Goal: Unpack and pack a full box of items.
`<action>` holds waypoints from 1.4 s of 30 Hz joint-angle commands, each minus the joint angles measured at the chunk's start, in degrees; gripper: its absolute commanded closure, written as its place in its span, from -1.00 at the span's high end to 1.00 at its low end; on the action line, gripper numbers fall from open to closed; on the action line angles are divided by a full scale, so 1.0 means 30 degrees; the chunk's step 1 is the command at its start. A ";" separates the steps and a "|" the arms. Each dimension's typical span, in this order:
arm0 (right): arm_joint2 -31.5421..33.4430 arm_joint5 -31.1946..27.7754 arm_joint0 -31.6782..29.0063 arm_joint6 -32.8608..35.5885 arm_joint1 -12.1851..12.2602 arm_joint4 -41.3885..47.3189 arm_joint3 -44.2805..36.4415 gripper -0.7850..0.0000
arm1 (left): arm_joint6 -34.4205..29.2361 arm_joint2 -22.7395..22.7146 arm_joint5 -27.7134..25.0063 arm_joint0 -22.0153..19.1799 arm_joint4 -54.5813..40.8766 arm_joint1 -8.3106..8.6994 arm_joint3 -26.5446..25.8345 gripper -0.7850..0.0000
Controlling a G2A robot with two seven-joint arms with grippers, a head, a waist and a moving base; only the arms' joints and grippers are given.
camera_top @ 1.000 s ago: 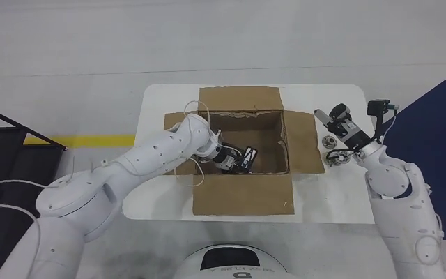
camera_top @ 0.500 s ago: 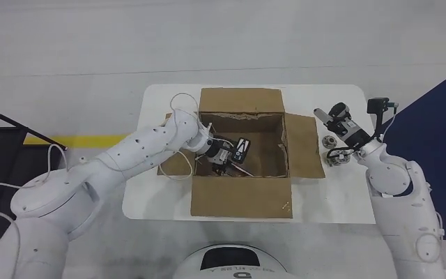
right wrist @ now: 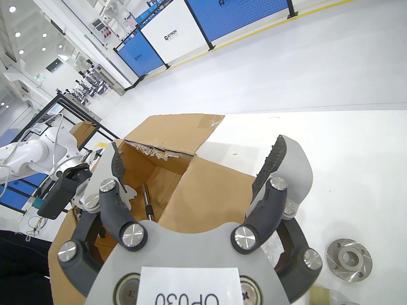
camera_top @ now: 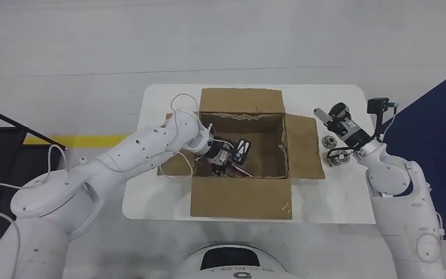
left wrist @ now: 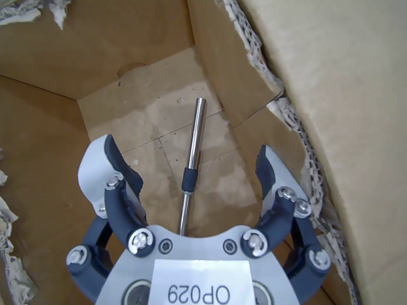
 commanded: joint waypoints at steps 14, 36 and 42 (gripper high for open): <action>0.0000 0.0000 0.0000 0.0001 0.0000 0.0000 0.0000 1.00 | -0.7119 0.0006 -0.0024 -0.0078 -0.1991 -0.0362 -0.0815 1.00; 0.0000 0.0000 0.0000 0.0001 0.0000 0.0000 0.0000 1.00 | -1.3439 0.0006 -0.0024 -0.0733 -0.7841 -0.1359 -0.0479 1.00; 0.0000 0.0000 0.0000 0.0001 0.0000 0.0000 0.0000 1.00 | -1.3439 0.0006 -0.0024 -0.0733 -0.7841 -0.1359 -0.0479 1.00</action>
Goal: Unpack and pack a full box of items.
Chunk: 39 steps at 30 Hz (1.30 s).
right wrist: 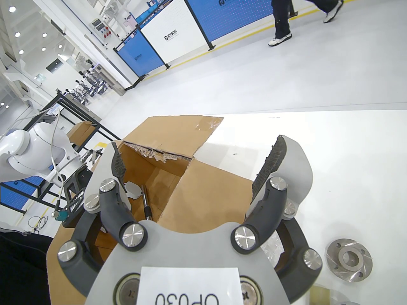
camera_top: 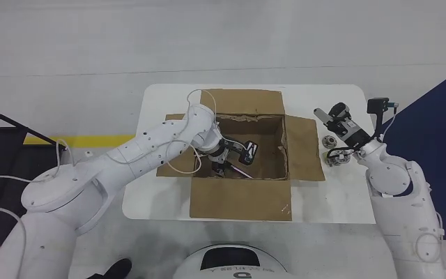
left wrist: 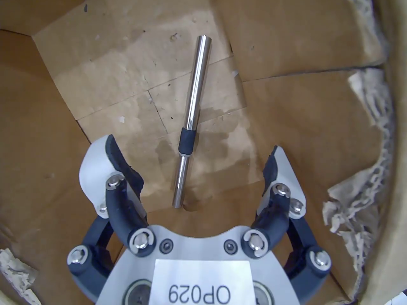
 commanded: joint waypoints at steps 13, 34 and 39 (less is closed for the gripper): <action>0.0000 0.0000 0.0000 0.0001 0.0000 0.0000 0.0000 1.00 | -0.0567 0.0000 0.0000 0.0619 0.0443 -0.0054 -0.0382 1.00; 0.0000 0.0000 0.0000 0.0001 0.0000 0.0000 0.0000 1.00 | -0.3832 0.0000 0.0000 0.1402 0.0021 -0.1912 0.2257 0.85; 0.0000 0.0000 0.0000 0.0001 0.0000 0.0000 0.0000 1.00 | -0.3831 0.0000 0.0000 0.1461 -0.0247 -0.2556 0.3497 0.59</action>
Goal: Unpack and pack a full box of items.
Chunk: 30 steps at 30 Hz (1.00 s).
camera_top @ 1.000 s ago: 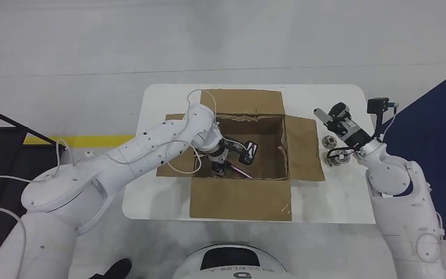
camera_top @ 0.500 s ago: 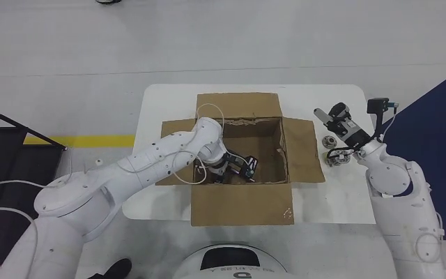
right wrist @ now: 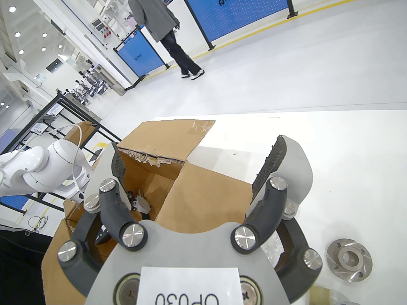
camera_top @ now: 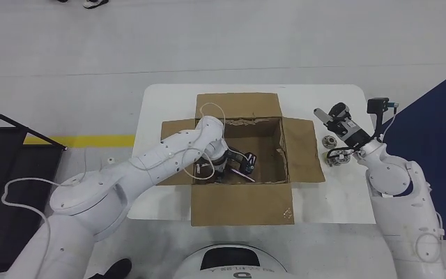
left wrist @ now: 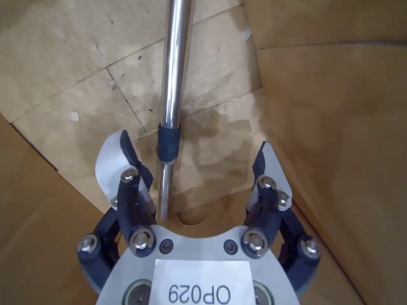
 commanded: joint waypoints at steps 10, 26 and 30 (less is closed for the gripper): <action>0.0000 0.0000 0.0000 0.0001 0.0000 0.0000 0.0000 1.00 | 0.0002 0.0000 0.0000 0.0300 0.0385 -0.1143 0.2190 -0.17; 0.0000 0.0000 0.0000 0.0001 0.0000 0.0000 0.0000 1.00 | 0.0003 0.0000 0.0000 0.0015 -0.0127 -0.1569 0.0754 -1.00; 0.0000 0.0000 0.0000 0.0001 0.0000 0.0000 0.0000 1.00 | 0.0004 0.0000 0.0000 -0.0286 0.0043 -0.1208 -0.0414 -1.00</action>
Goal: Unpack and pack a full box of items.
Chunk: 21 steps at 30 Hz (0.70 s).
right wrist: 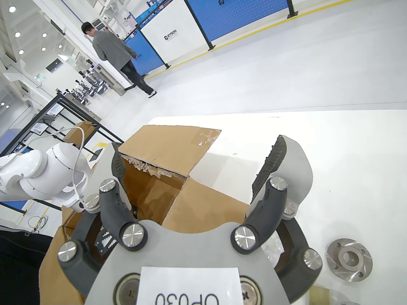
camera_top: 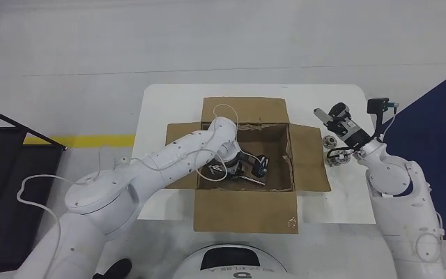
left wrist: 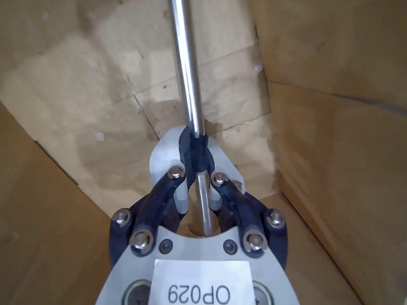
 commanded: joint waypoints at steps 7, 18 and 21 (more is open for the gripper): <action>0.0000 0.0000 0.0000 0.0001 0.0000 0.0000 0.0000 1.00 | 0.0167 0.0000 0.0000 -0.0609 0.0006 0.0934 -0.1600 -1.00; 0.0000 0.0000 0.0000 0.0001 0.0000 0.0000 0.0000 1.00 | 0.1868 0.0000 0.0000 -0.0455 0.0102 0.2093 -0.3028 -1.00; 0.0000 0.0000 0.0000 0.0001 0.0000 0.0000 0.0000 1.00 | 0.2855 0.0000 0.0000 -0.0309 0.0347 0.2312 -0.3172 -0.04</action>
